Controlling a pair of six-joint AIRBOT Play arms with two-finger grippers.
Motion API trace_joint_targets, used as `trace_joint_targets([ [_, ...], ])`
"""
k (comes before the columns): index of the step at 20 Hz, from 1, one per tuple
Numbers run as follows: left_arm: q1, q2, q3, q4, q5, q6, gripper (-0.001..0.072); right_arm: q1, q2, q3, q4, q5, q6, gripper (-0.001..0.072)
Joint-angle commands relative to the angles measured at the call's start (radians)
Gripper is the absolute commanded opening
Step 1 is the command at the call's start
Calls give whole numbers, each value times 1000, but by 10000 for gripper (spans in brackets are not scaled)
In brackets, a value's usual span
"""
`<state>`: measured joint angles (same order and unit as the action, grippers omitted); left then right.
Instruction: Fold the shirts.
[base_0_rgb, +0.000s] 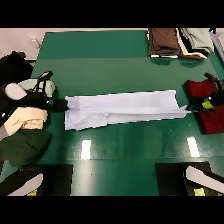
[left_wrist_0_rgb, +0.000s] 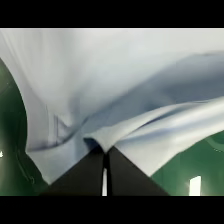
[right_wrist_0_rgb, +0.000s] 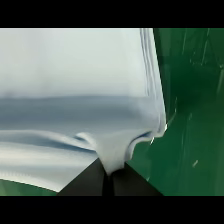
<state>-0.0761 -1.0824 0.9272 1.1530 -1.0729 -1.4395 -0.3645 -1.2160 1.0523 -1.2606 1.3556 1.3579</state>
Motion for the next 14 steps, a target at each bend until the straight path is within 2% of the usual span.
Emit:
trace_joint_targets([
  [1,1,-199,105,0,101,35,24,68,-172,143,47,-31,14,15],
  [4,1,-285,165,-11,134,34,24,82,-278,250,148,-45,14,16],
  [5,1,-290,175,-11,143,34,27,82,-308,284,182,-48,13,72],
  [6,1,-290,186,-10,151,31,187,76,-333,316,204,-48,11,291],
  [7,1,-290,204,-10,149,5,476,64,-353,348,222,-47,10,490],
  [8,1,-288,224,-10,138,-24,529,53,-364,371,223,-36,7,525],
  [11,1,-288,276,-41,90,-29,515,-7,-370,379,220,38,-78,525],
  [12,1,-288,278,-68,85,-26,300,-38,-377,379,220,74,-97,525],
  [13,1,-288,278,-89,84,-25,36,-69,-388,379,220,98,-102,525],
  [14,-5,-288,278,-104,87,-24,24,-100,-405,379,222,116,-102,524],
])
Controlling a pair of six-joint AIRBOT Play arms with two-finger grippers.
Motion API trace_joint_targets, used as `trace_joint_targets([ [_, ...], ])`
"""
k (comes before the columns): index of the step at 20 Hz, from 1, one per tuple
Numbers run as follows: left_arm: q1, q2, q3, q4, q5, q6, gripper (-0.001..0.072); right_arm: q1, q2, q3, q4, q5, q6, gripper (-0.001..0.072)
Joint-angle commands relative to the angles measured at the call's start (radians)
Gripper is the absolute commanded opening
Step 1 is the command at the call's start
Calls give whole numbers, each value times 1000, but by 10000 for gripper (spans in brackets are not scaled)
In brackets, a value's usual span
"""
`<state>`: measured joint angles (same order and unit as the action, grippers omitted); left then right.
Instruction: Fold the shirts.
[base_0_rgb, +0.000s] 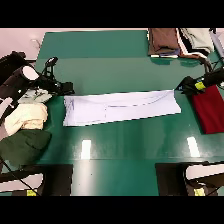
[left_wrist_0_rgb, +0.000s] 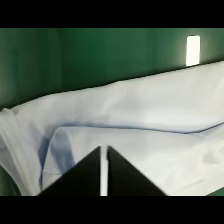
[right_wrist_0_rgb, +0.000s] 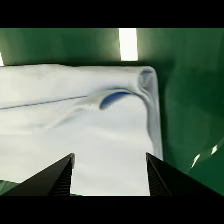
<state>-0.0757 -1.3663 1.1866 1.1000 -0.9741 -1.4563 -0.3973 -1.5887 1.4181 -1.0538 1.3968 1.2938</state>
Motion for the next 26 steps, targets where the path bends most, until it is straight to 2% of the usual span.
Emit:
trace_joint_targets([
  [1,-15,-4,18,-70,-11,-7,24,-96,-54,12,17,90,-38,524],
  [5,-118,-6,18,-79,4,-16,23,-145,-131,-67,132,76,-84,506],
  [8,-218,-29,19,-80,75,-75,23,-110,-175,-136,179,16,-114,500],
  [11,-313,-84,23,-84,160,-115,23,-43,-198,-150,223,-24,-137,425],
  [12,-339,-113,39,-86,172,-116,23,-20,-206,-138,222,-24,-137,352],
  [14,-385,-187,103,-87,171,-116,22,15,-198,-106,224,-10,-151,113],
  [15,-406,-229,146,-88,171,-116,23,22,-180,-84,225,5,-151,39],
  [16,-424,-269,189,-88,169,-116,22,28,-149,-59,225,18,-151,14],
  [18,-457,-348,273,-88,160,-117,23,39,-67,-17,248,38,-151,14],
  [21,-496,-453,383,-88,131,-118,22,65,64,34,375,54,-137,13],
  [26,-538,-543,446,-101,133,-127,23,189,224,48,515,18,-119,14],
])
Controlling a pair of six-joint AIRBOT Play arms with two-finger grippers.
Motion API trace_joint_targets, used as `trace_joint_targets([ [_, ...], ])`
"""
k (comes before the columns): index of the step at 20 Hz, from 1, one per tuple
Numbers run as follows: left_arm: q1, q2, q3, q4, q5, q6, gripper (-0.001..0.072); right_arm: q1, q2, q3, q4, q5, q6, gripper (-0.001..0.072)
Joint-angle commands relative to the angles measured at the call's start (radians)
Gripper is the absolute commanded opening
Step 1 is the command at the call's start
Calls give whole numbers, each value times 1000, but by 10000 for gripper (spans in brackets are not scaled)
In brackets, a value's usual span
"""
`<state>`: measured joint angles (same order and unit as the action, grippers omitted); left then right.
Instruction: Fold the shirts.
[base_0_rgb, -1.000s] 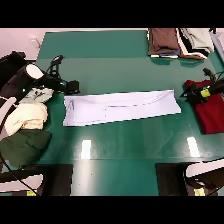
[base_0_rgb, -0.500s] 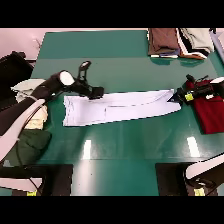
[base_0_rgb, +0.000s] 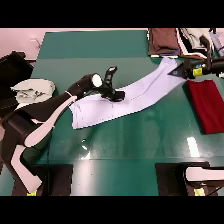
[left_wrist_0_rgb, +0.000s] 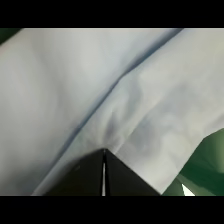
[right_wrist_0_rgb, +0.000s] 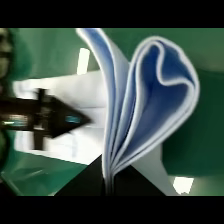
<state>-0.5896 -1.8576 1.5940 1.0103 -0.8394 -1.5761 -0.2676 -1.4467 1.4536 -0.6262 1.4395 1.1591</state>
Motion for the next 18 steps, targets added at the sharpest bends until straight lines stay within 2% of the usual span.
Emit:
trace_joint_targets([
  [1,-26,-58,38,-16,0,-7,22,89,103,12,85,-37,27,14],
  [6,-16,-58,74,-14,-19,-33,23,226,152,13,87,-96,49,14],
  [8,18,-56,146,5,-97,-34,22,276,151,12,86,-108,53,13],
  [13,161,-50,424,211,-382,-93,22,436,148,12,113,-223,53,14],
  [18,381,160,495,325,-408,-93,23,757,79,10,114,-504,52,14],
])
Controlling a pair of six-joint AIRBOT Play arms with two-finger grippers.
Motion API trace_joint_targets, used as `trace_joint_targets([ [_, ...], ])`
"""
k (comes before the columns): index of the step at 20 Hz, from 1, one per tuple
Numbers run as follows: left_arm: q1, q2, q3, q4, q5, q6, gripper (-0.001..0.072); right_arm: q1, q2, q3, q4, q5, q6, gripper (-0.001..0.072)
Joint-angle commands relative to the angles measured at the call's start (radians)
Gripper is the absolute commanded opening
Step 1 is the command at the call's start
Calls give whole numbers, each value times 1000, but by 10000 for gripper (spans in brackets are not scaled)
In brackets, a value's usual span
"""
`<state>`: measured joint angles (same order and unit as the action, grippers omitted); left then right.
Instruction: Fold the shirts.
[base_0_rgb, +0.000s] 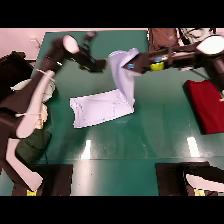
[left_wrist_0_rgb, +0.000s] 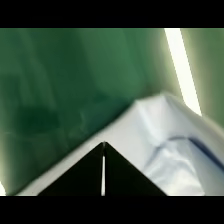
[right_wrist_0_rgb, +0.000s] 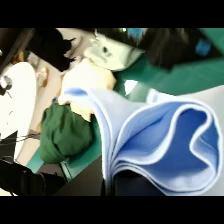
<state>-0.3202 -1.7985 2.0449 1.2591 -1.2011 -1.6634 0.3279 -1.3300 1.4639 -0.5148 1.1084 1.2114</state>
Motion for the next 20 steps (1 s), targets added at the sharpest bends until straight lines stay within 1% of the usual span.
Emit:
trace_joint_targets([
  [1,154,148,44,78,-48,-5,23,235,-72,0,10,-245,-8,19],
  [2,194,194,44,78,-48,-4,23,312,-118,0,52,-320,-66,127],
  [3,223,233,40,80,-47,-4,23,376,-166,4,109,-382,-127,308],
  [4,247,269,34,81,-47,-3,24,427,-222,30,143,-406,-171,386],
  [6,271,316,20,82,-48,20,23,455,-298,108,137,-379,-185,387],
  [9,269,345,9,88,-73,39,23,379,-282,108,60,-309,-171,384],
  [13,220,344,-8,87,-75,50,23,166,-135,-125,-61,-281,-124,382],
  [16,169,341,-50,87,-51,58,23,-23,-68,-279,-169,-201,-107,388],
  [17,154,341,-65,87,-42,60,23,-92,-69,-314,-166,-150,-104,410],
  [18,143,341,-75,87,-38,61,24,-146,-81,-333,-167,-102,-101,527],
  [19,132,340,-80,84,-37,68,23,-193,-104,-341,-166,-55,-90,593],
  [20,122,340,-84,84,-36,68,23,-230,-129,-341,-166,-26,-85,595],
])
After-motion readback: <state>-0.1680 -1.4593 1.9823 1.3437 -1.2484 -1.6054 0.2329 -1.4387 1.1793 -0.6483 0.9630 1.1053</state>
